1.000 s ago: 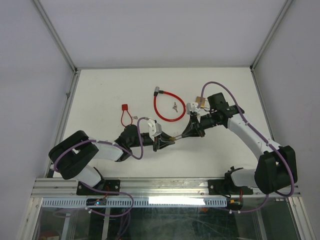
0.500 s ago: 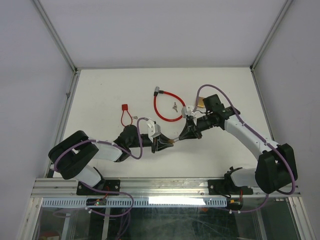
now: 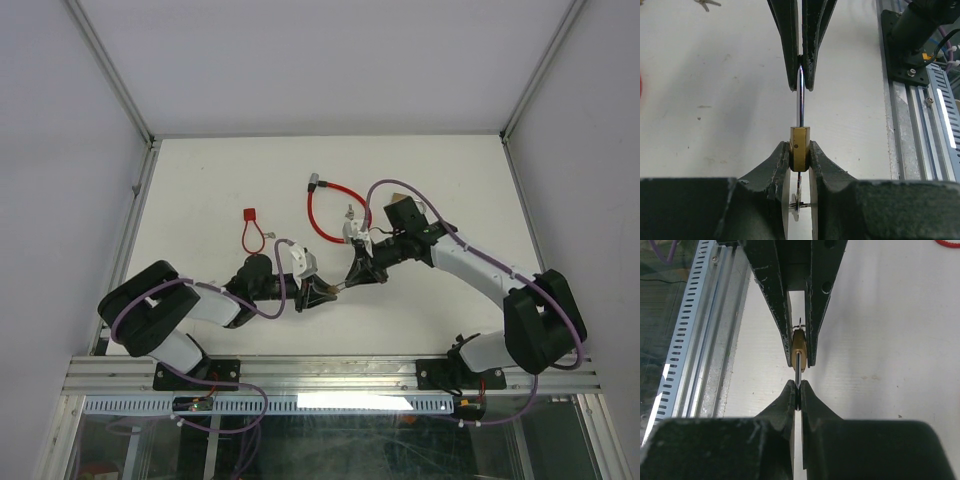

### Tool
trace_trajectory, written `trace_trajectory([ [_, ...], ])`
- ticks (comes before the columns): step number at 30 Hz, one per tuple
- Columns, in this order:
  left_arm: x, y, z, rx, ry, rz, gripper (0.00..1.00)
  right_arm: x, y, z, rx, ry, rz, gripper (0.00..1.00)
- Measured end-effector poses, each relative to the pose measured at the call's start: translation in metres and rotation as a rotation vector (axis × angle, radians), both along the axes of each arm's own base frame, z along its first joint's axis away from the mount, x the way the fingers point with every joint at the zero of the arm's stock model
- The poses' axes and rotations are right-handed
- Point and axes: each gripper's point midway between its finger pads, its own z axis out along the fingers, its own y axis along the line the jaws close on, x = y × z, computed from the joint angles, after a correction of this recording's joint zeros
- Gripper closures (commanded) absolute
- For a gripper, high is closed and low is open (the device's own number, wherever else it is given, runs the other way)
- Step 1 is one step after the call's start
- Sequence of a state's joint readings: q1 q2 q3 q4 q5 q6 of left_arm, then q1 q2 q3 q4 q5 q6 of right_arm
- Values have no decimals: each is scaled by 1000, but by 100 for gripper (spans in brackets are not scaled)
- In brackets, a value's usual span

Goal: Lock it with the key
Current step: Lock the lock.

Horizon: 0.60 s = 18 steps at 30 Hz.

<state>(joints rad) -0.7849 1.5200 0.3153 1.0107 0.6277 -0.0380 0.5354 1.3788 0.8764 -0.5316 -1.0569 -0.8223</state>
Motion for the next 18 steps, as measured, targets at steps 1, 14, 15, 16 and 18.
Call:
trace_trajectory([
  [1, 0, 1, -5, 11, 11, 2, 100, 0, 3, -5, -15, 9, -2, 100],
  [14, -1, 11, -23, 39, 54, 44, 78, 0, 10, -19, -73, 0, -1, 100],
  [15, -1, 11, -21, 33, 54, 51, 71, 0, 9, -17, -70, -8, 2, 100],
  [16, 0, 11, -17, 22, 49, 58, 64, 0, 9, -15, -64, -18, 5, 100],
  [18, 6, 9, 0, -32, 13, 80, 52, -1, 6, -12, -65, -24, 10, 100],
])
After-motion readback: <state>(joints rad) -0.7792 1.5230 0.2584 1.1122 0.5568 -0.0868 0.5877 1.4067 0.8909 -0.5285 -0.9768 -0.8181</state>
